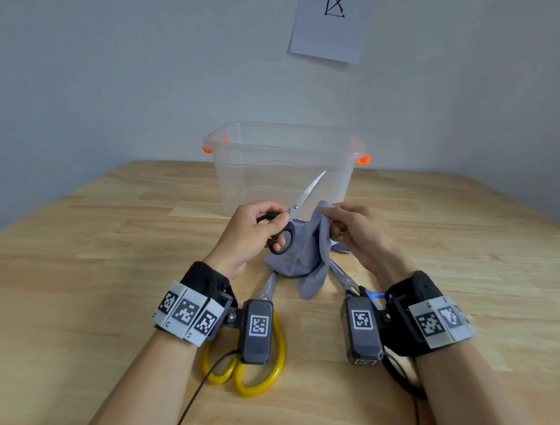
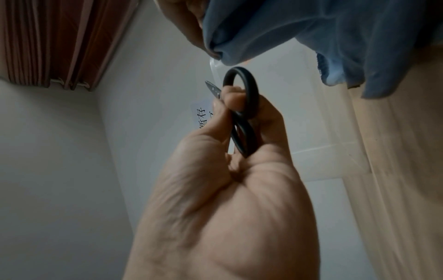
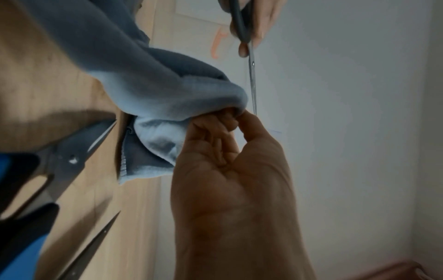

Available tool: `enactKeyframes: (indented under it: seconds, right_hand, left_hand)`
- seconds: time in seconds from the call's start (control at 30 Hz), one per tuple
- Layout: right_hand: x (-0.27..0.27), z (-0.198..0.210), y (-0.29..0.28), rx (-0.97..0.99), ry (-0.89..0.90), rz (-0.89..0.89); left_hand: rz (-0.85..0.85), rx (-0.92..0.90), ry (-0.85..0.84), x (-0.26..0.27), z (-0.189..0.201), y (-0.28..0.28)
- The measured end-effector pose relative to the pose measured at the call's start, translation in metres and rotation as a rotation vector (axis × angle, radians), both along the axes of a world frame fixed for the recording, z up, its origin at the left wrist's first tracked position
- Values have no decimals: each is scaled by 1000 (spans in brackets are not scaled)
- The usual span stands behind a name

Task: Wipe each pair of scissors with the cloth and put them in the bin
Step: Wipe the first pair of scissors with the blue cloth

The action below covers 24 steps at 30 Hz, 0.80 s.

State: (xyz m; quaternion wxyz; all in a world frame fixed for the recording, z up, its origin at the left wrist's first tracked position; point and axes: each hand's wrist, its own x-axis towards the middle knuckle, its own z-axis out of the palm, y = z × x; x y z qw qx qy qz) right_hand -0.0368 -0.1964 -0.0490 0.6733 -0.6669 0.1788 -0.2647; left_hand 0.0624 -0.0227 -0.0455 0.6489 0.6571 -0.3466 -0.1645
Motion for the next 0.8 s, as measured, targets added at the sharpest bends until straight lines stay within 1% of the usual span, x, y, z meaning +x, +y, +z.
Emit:
enactKeyframes:
  seconds: [0.07,0.2,0.33,0.5,0.63,0.8]
  right_hand:
    - [2,2,3,-68,55,19]
    - [1,3,10,-161,88,72]
    - [-4,1,14,-88,82,145]
    - [-2,2,19,-74,85,124]
    - [-6,2,20,-65,51,169]
    - [-6,4,27,-161,25,110]
  left_hand:
    - [-4,19,-35,1,-3,-1]
    - [-14,53,-9,1,-7,-3]
    - [-14,65,2,2,-9,-5]
    - [-44,72,14,0,-9,-8]
    - [-62,77,16,-2,-9,-8]
    - [-84,111,-33,-5,-6,-7]
